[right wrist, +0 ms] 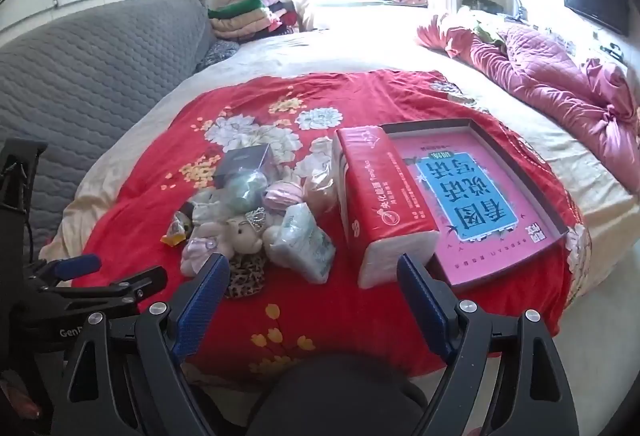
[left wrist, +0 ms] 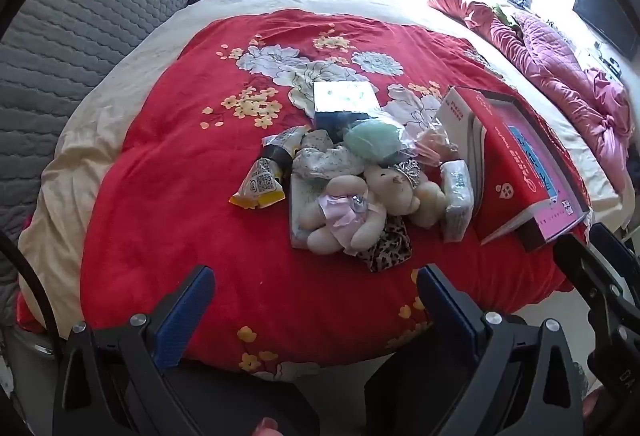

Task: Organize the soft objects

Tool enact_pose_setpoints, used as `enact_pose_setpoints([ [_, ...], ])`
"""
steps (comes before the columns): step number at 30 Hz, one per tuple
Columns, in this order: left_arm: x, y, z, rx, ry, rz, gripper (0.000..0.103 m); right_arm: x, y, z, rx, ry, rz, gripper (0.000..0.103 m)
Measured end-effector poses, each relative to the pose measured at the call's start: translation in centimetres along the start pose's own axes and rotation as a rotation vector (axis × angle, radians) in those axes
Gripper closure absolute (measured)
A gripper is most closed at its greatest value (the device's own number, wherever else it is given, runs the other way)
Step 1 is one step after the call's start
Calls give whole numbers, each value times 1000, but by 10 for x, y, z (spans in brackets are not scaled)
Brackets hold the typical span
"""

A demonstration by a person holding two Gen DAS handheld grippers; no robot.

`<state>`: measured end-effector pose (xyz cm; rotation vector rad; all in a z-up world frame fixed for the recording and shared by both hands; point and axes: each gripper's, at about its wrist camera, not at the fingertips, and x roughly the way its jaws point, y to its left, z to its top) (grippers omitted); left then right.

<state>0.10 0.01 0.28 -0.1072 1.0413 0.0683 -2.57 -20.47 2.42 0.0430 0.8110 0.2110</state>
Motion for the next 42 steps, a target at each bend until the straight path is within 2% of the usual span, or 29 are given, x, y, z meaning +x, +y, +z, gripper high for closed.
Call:
enact_pose_setpoints([
  [2, -4, -2, -3, 6, -27, -5, 1, 1, -4, 1, 20, 13, 14, 17],
  [4, -7, -3, -3, 15, -34, 7, 1, -3, -9, 2, 16, -17, 23, 17],
  [7, -12, -1, -5, 10, -44, -1, 1, -1, 1, -2, -20, -18, -9, 17],
  [19, -14, 1, -9, 3, -50, 16, 1, -2, 13, -9, -75, -29, -9, 17],
  [42, -16, 0, -14, 12, -52, 21, 2, -5, 15, -11, -86, -37, -30, 17],
])
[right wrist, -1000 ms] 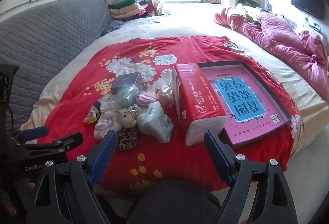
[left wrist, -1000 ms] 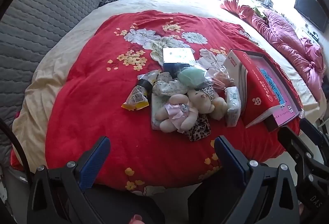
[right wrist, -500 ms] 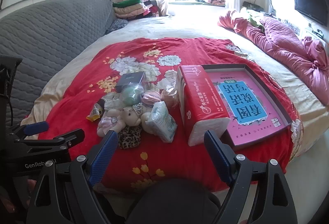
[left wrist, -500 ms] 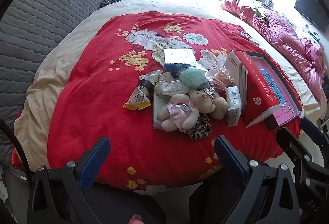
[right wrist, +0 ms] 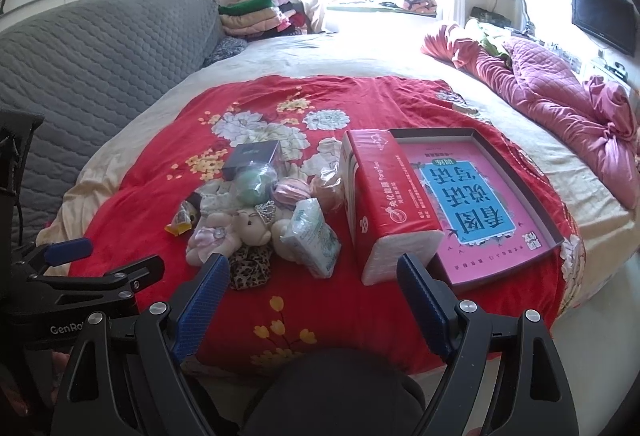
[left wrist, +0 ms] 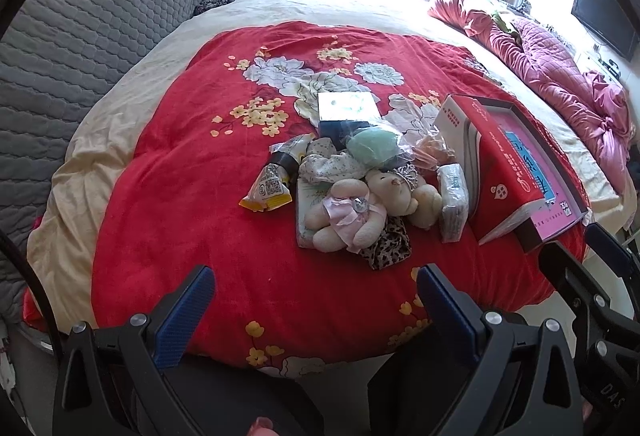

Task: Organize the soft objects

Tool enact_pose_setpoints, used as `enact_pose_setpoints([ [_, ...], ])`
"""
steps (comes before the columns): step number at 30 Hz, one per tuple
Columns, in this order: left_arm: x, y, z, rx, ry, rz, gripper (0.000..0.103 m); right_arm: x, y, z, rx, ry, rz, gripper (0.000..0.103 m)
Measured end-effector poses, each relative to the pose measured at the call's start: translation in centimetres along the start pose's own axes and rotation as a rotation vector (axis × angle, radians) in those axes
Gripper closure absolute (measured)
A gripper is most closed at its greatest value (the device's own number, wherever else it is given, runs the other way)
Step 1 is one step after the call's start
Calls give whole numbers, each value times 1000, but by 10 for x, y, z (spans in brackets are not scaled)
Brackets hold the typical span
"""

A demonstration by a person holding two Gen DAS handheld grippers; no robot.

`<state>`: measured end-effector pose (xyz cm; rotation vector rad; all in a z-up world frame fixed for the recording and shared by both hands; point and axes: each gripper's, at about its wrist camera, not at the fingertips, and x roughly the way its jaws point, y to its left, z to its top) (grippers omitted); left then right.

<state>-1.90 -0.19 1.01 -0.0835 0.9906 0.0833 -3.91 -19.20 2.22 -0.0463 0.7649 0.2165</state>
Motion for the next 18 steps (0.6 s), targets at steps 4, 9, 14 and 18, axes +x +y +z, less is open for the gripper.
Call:
enact_pose_setpoints([
  [4, -1, 0, -1, 1, -2, 1, 2, -1, -1, 0, 5, -1, -2, 17],
  [9, -1, -1, -1, -1, -4, 3, 2, -1, -2, -1, 0, -4, -2, 17],
  [14, -1, 0, 0, -4, -6, 5, 2, -2, -1, -1, -1, -2, -5, 17],
  [18, -1, 2, 1, -6, -9, 6, 2, -3, 0, 0, -6, -2, -6, 17],
])
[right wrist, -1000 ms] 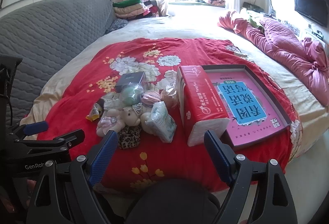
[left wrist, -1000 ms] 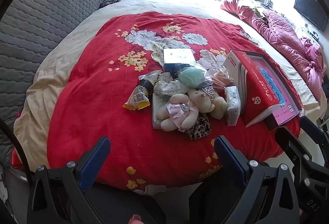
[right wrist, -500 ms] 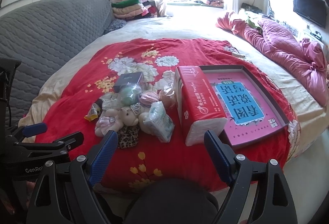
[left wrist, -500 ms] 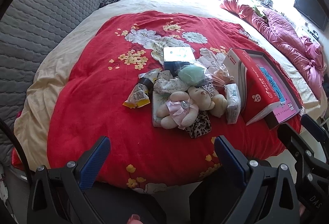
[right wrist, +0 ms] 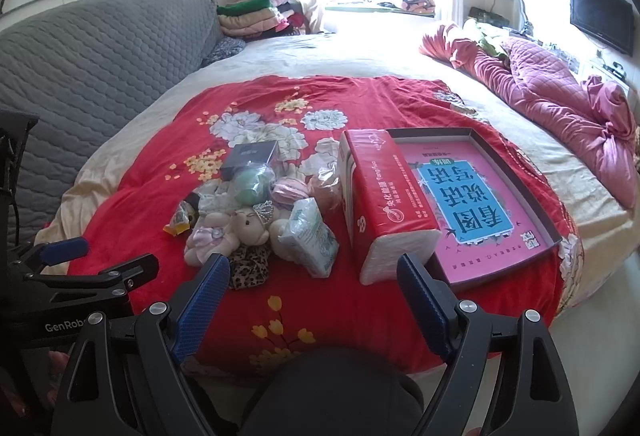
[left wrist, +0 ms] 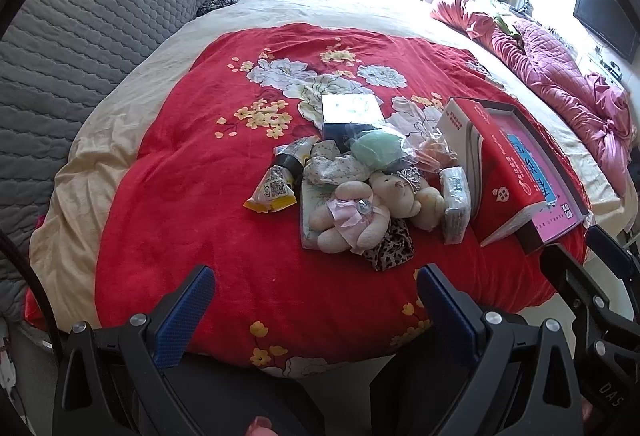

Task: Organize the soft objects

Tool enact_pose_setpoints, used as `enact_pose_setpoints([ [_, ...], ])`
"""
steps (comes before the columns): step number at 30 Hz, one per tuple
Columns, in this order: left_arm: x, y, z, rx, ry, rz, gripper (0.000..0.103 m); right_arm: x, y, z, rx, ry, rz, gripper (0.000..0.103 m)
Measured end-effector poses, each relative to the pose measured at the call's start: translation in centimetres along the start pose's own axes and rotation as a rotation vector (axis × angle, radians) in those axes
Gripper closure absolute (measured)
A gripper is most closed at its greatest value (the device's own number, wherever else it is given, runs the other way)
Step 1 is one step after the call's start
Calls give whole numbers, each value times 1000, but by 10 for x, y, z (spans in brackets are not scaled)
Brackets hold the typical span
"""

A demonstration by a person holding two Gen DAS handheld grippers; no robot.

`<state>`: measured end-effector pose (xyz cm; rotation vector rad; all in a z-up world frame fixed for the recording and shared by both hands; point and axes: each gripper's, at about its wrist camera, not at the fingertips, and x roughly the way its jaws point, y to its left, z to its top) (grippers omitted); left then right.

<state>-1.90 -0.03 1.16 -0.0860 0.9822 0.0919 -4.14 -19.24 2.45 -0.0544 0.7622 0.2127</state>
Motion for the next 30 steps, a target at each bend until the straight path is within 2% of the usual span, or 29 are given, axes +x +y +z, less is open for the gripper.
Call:
enact_pose_setpoints([
  [16, 7, 18, 0, -37, 6, 9, 1, 12, 6, 0, -24, 21, 8, 17],
  [25, 30, 65, 8, -155, 36, -2, 1, 39, 11, 8, -55, 43, 19, 17],
  [30, 58, 85, 30, -173, 54, 12, 1, 60, 13, 13, -79, 66, 13, 17],
])
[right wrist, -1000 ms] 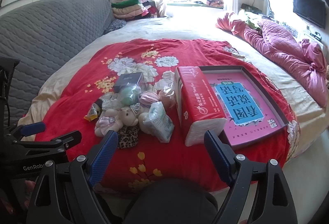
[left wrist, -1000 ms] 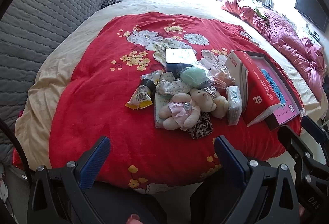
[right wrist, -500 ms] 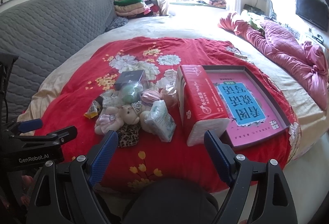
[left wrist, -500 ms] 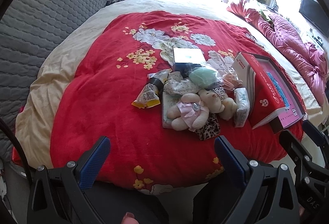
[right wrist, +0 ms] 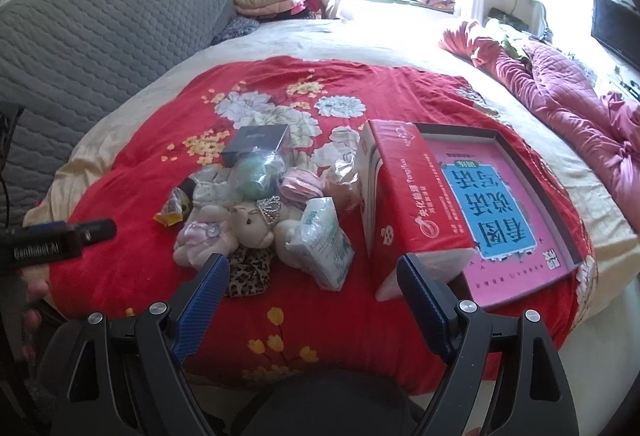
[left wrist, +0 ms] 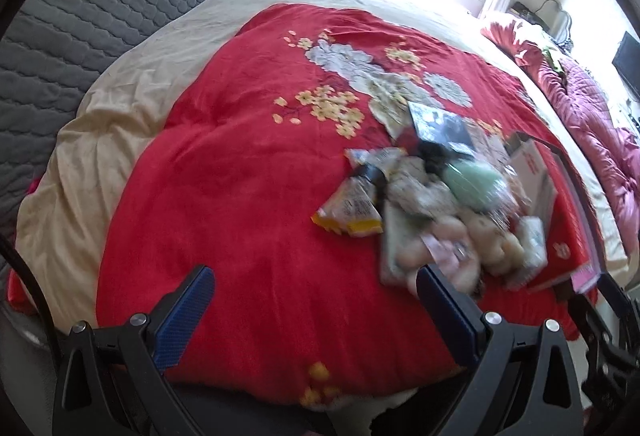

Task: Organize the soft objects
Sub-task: 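Grasp the clipped snack bag with the left tool while the right tool grasps a white packet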

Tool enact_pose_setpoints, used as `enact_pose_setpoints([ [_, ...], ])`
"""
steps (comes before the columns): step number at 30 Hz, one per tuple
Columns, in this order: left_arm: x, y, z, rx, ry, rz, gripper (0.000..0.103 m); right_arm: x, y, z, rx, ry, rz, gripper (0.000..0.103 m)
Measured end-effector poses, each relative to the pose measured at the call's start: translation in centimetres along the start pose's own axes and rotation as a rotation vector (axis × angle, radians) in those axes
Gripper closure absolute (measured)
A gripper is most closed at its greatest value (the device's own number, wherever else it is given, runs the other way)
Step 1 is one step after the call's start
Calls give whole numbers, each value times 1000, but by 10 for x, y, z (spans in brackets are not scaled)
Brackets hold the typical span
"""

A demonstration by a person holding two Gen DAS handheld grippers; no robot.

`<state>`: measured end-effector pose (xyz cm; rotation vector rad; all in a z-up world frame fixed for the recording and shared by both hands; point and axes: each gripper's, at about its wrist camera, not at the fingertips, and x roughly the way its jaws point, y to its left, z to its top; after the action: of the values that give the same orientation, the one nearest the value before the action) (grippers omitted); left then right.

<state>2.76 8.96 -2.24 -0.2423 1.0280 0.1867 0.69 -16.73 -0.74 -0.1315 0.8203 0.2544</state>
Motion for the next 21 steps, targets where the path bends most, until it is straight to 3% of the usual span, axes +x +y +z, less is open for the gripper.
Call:
enact_pose_setpoints([
  [9, 64, -8, 38, 43, 67, -9, 3, 36, -2, 8, -33, 59, -12, 17],
  [12, 79, -8, 42, 46, 90, -15, 9, 48, 0, 9, -52, 85, -15, 17],
  [18, 92, -8, 46, 44, 105, -61, 13, 74, 0, 10, -71, 150, -50, 30],
  [21, 99, -9, 47, 47, 116, -75, 18, 83, -4, 10, -64, 172, -37, 44],
])
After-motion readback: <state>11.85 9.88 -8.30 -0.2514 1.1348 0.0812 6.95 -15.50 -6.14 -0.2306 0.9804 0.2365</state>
